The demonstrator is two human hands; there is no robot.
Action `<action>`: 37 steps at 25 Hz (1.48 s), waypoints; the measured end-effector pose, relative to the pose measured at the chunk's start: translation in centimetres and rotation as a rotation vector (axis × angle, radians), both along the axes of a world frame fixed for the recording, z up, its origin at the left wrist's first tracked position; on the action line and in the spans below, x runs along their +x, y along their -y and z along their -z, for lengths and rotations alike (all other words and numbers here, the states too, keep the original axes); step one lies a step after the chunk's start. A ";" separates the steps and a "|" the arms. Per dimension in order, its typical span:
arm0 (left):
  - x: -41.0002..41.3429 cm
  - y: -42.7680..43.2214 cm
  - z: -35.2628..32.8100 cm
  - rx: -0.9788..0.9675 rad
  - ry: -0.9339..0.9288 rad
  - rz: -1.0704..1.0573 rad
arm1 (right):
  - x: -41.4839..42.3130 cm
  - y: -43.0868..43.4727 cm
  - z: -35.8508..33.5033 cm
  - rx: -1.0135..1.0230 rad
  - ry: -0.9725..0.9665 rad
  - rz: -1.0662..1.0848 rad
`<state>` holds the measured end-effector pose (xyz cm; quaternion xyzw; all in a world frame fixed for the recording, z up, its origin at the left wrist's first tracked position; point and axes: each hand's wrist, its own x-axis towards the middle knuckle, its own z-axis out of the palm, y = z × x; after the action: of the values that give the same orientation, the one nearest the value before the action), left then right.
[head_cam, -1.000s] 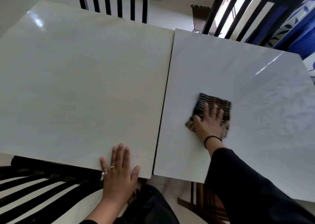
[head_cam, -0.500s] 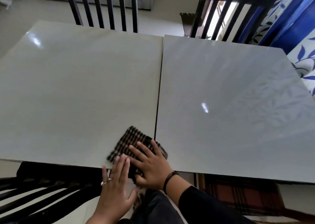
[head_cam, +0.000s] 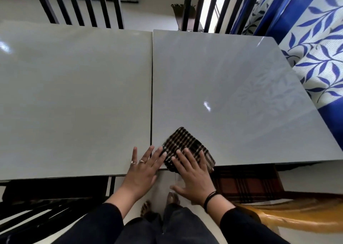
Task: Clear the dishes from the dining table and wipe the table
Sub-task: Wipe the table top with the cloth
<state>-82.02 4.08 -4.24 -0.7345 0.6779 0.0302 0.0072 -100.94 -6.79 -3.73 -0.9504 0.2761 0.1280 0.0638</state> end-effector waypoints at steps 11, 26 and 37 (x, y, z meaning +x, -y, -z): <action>-0.1 1.6 -1.4 -0.259 -0.090 0.188 | 0.8 -1.3 1.1 -0.187 0.372 0.033; 5.3 11.1 -9.4 -0.080 -0.544 -0.408 | 6.3 14.6 -11.5 0.334 0.268 0.400; 0.3 4.3 -1.6 0.105 -0.143 -0.182 | 4.3 12.6 -1.8 0.032 0.221 0.188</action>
<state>-81.69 -0.27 -2.62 -0.7874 0.6049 0.1186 -0.0054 -96.64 -19.35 -1.94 -0.9274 0.3533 0.0205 0.1208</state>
